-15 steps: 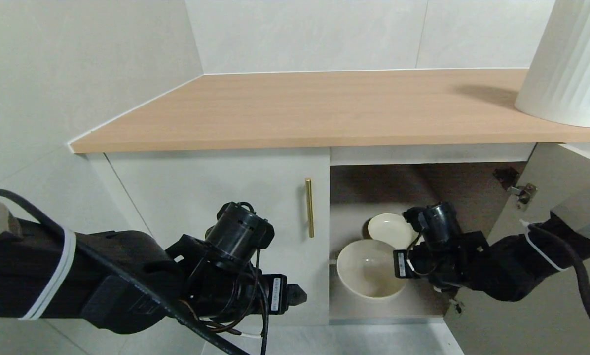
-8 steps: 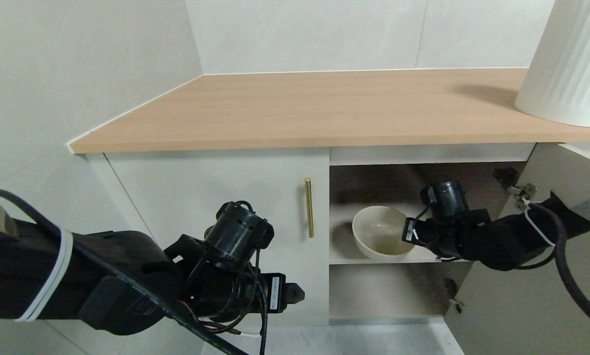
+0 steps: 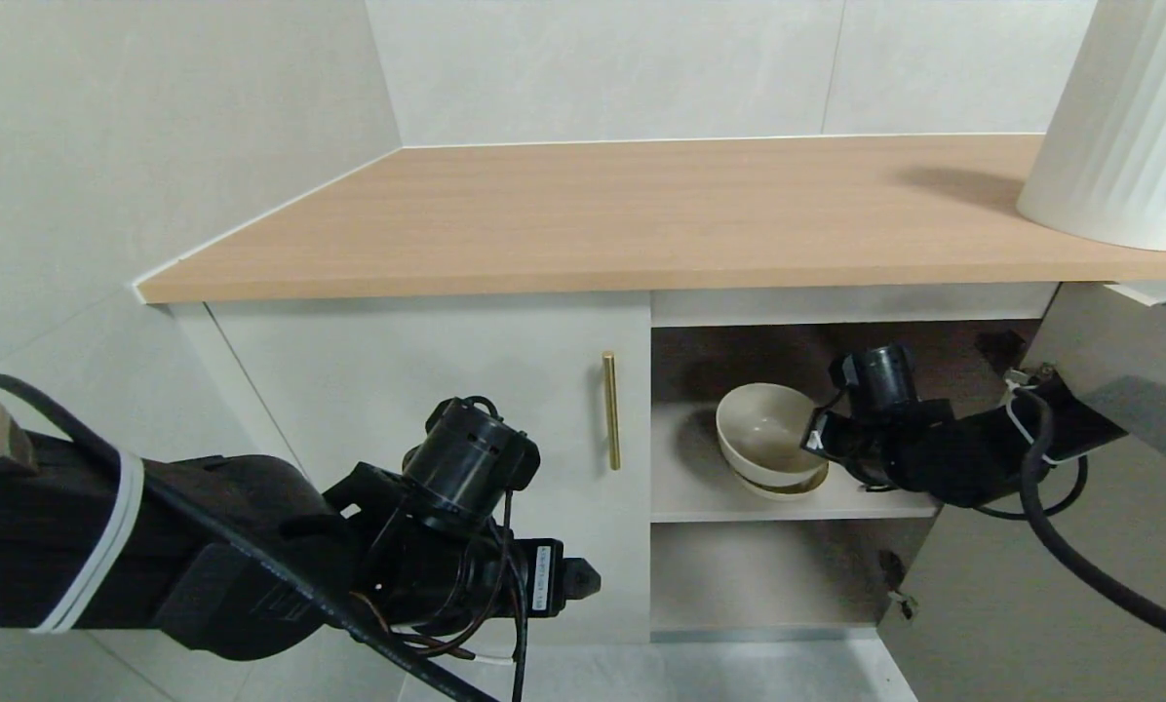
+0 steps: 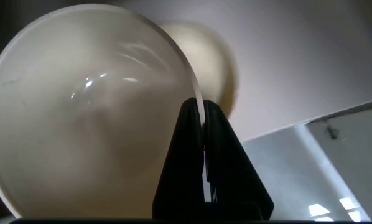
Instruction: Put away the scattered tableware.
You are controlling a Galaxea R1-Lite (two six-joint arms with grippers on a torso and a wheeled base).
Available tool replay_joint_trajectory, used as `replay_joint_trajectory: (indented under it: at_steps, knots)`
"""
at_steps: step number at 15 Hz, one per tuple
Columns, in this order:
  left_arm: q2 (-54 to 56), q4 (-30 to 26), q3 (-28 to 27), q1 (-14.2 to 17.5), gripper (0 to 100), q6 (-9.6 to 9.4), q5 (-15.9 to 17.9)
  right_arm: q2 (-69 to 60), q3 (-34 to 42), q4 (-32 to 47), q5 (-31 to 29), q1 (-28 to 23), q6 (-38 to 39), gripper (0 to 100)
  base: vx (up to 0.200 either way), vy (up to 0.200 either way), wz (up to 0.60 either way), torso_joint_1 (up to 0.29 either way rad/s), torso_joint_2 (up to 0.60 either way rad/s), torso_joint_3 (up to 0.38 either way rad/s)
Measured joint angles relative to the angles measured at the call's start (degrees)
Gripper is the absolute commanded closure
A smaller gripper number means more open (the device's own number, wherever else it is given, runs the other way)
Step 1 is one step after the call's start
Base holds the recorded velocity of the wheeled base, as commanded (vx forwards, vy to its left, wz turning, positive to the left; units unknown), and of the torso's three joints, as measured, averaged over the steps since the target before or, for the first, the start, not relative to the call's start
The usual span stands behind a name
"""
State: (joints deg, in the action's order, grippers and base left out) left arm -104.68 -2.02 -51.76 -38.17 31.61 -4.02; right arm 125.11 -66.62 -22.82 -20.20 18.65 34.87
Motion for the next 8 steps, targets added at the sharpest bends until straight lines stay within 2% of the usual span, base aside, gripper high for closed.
replay_joint_trajectory:
  at_steps: [8]
  knots:
    - [0.0, 0.0, 0.0, 0.0, 0, 0.0, 0.0, 4.6, -3.9, 0.0, -1.0, -2.5, 1.0, 100, 0.0, 0.0, 0.0, 0.0, 0.0, 0.0]
